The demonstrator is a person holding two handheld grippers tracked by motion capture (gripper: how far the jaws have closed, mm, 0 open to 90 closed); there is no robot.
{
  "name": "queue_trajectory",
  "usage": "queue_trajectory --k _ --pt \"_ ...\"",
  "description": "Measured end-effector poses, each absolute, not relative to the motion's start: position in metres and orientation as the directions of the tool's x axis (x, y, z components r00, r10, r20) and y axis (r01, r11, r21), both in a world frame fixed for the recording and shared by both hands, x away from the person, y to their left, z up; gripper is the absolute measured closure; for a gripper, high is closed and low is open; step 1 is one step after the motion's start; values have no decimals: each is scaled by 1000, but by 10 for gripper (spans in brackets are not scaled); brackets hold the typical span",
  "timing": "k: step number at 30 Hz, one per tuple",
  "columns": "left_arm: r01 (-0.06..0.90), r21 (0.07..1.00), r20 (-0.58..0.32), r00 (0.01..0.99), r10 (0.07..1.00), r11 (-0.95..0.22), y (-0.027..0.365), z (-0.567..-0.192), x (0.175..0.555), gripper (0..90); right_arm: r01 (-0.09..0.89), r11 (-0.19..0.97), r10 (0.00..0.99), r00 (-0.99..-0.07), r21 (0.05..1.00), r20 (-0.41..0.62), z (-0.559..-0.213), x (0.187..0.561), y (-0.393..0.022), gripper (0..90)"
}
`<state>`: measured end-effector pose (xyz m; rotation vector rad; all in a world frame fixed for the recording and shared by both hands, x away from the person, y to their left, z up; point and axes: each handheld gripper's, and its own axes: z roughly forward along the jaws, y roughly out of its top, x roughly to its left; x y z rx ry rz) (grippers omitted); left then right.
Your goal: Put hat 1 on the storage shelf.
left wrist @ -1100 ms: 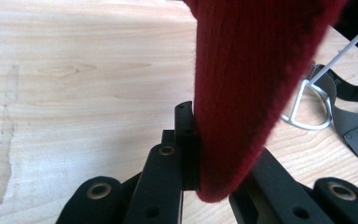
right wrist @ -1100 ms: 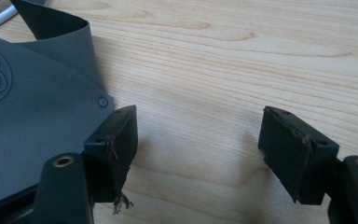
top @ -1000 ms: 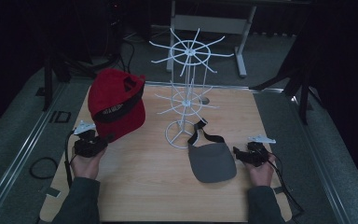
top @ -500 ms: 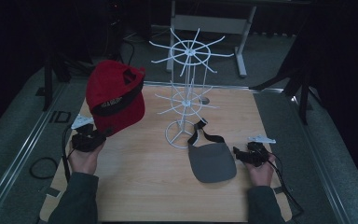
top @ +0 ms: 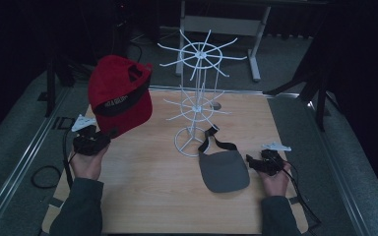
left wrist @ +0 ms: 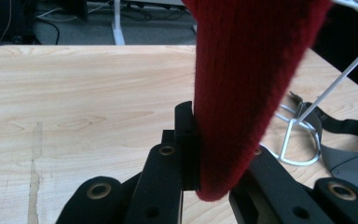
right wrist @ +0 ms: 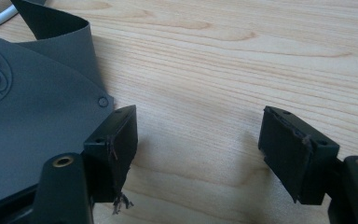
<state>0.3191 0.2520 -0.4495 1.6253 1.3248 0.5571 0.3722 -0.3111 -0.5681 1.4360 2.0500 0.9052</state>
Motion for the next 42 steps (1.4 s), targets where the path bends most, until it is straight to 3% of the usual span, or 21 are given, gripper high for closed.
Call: queue_trajectory --k 42 --pt "426 905 -174 340 924 14 244 -414 324 858 630 228 942 -335 743 -5 -568 372 -311 280"
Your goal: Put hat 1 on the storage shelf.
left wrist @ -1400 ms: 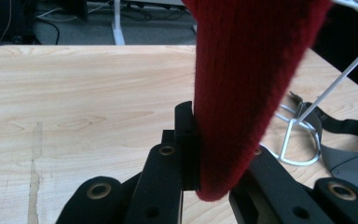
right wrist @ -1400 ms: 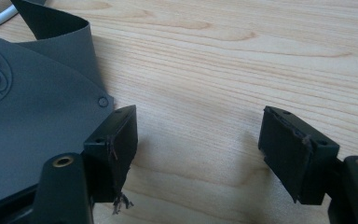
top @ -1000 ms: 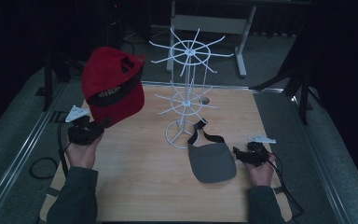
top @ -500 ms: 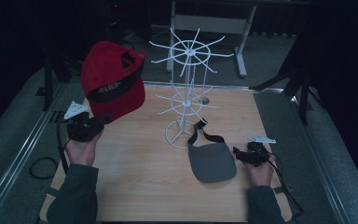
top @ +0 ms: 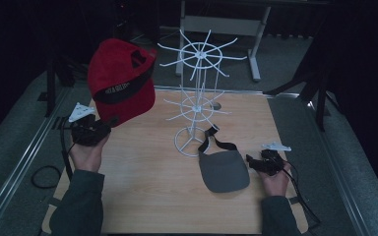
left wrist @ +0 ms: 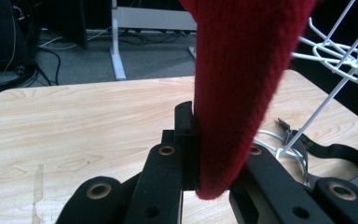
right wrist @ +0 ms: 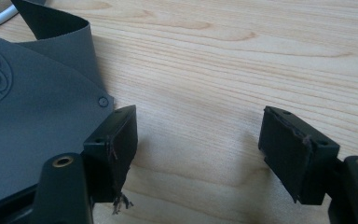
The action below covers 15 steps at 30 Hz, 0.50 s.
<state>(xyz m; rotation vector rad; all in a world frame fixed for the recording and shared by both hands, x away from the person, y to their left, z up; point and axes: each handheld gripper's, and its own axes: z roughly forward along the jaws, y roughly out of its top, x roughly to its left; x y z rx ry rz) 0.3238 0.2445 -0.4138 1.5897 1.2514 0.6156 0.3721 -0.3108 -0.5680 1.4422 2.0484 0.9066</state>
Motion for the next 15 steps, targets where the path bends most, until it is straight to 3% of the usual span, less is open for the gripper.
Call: queue_trajectory --k 15 --pt "400 916 -174 357 918 18 238 -404 326 858 628 230 942 -337 743 -7 -568 372 -311 280"
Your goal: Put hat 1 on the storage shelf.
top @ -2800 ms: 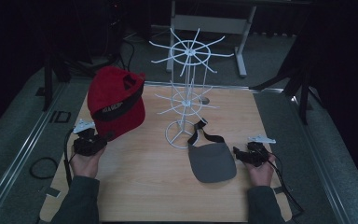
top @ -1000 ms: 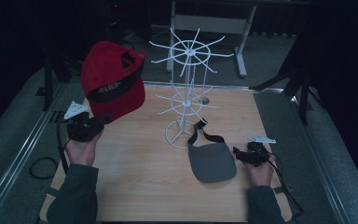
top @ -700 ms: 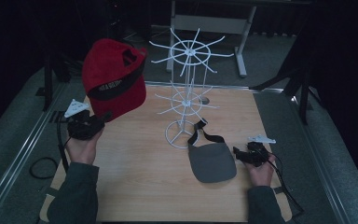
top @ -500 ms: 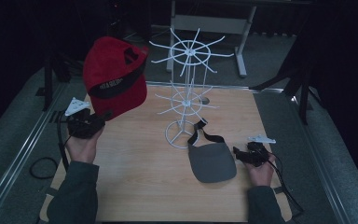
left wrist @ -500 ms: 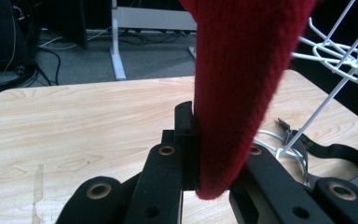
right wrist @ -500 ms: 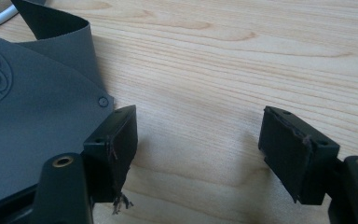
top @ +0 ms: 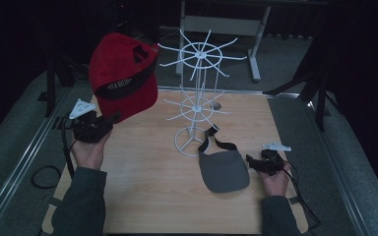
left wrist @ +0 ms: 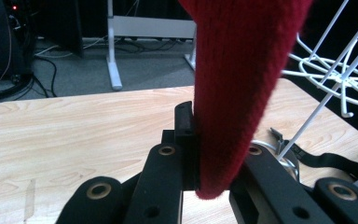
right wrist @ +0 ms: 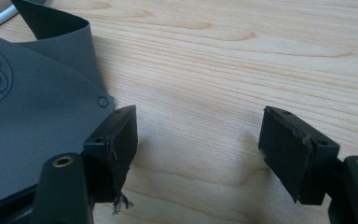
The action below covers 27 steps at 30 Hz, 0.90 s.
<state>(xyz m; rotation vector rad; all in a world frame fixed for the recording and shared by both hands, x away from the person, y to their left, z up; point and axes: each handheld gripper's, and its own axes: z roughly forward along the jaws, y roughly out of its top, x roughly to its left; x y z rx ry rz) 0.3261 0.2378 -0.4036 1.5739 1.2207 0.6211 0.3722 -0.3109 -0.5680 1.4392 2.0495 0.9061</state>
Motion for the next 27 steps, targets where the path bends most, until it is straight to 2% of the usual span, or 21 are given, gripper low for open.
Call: queue_trajectory --k 27 --pt "347 937 -172 378 910 32 229 -378 328 858 629 231 941 -337 743 -7 -568 372 -311 280"
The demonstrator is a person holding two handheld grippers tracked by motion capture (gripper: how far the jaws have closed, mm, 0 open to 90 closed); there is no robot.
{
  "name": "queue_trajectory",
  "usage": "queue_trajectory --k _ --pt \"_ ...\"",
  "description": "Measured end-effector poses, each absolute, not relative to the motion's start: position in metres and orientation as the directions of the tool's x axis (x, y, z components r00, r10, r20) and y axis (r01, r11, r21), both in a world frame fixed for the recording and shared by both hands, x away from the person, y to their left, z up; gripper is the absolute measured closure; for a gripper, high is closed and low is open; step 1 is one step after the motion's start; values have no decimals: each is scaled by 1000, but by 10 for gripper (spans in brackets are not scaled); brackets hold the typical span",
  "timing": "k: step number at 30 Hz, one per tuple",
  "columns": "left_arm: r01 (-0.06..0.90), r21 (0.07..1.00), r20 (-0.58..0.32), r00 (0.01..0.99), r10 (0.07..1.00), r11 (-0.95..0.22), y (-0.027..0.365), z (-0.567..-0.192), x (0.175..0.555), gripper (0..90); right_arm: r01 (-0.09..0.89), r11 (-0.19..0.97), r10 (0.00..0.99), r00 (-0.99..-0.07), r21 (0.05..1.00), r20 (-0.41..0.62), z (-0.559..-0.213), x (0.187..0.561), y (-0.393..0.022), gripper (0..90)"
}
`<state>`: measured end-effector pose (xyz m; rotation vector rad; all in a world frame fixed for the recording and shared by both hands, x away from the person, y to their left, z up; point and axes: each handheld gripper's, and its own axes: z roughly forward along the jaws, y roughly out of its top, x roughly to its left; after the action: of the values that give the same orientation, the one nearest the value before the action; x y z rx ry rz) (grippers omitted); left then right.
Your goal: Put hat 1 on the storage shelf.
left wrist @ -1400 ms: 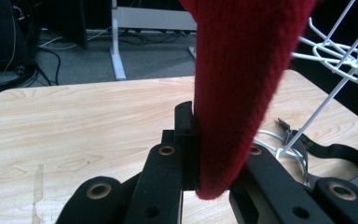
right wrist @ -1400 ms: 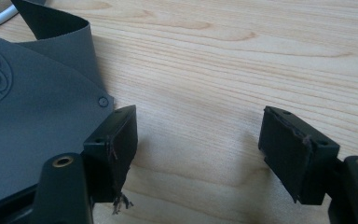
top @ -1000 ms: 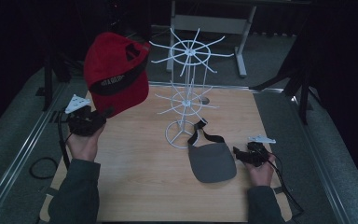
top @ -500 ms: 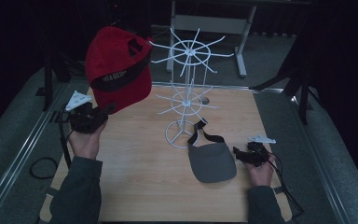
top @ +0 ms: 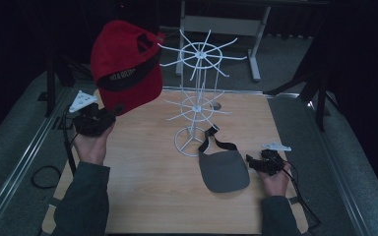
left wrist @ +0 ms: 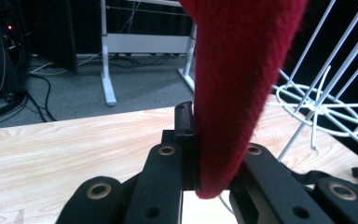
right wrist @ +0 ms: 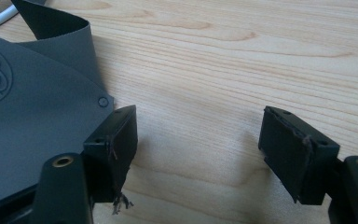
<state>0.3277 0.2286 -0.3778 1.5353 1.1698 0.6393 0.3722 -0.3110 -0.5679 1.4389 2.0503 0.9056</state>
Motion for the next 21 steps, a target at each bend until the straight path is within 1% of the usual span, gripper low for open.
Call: queue_trajectory --k 4,12,21 --pt "340 939 -194 377 905 60 230 -374 327 858 629 231 941 -337 743 -7 -568 372 -311 280" --pt "314 947 -194 384 902 70 232 -366 326 858 629 231 941 -337 743 -7 -568 372 -311 280" --pt "310 950 -168 402 900 39 225 -363 326 858 629 231 941 -337 743 -7 -568 372 -311 280"
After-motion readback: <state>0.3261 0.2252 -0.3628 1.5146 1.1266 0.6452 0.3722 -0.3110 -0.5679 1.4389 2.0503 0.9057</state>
